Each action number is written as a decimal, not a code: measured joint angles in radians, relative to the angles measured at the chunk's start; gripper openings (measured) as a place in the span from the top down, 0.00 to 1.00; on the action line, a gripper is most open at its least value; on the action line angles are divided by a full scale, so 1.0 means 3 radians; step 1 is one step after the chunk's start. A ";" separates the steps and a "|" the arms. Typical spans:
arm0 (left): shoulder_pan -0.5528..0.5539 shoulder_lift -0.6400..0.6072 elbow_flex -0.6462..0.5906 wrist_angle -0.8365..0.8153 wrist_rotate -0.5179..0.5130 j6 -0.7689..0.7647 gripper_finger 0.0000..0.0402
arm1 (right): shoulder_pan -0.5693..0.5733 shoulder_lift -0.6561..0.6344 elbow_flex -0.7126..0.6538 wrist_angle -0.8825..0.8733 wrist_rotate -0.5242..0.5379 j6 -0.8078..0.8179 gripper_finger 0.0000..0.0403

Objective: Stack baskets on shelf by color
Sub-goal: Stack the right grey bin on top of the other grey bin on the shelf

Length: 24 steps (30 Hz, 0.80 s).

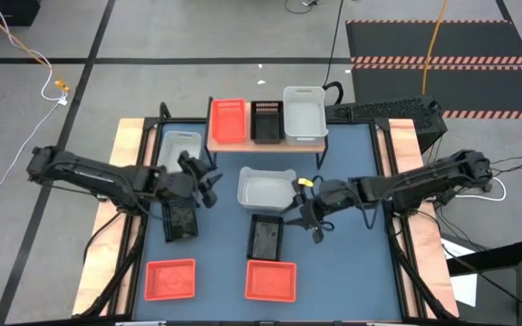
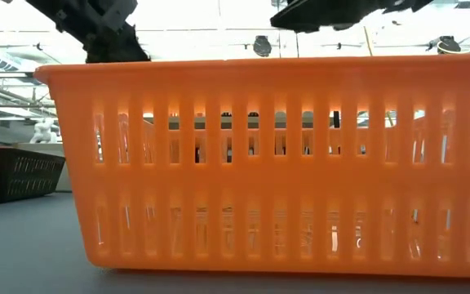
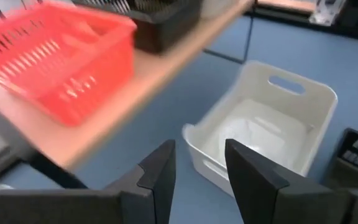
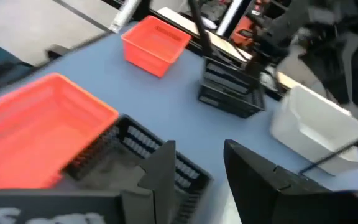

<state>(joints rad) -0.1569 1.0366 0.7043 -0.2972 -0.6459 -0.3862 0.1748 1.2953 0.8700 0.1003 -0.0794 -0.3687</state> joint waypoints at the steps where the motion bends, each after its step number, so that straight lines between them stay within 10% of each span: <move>1: -0.0041 0.0098 -0.0001 0.0043 0.0001 -0.0090 0.65 | 0.0037 0.0000 0.0000 -0.0023 -0.0006 0.0047 0.68; 10: -0.0244 0.0917 -0.0001 0.0660 0.0021 -0.0178 0.65 | 0.0184 0.0000 0.0000 -0.0464 -0.0005 0.0131 0.68; 24: -0.0168 0.0803 0.0002 0.0762 0.0058 -0.0202 0.65 | 0.0185 0.0001 0.0000 -0.0956 0.0094 -0.0073 0.93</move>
<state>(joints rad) -0.2073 1.2774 0.7048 -0.0686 -0.6285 -0.4469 0.2302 1.2957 0.8700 -0.1863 -0.0512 -0.3906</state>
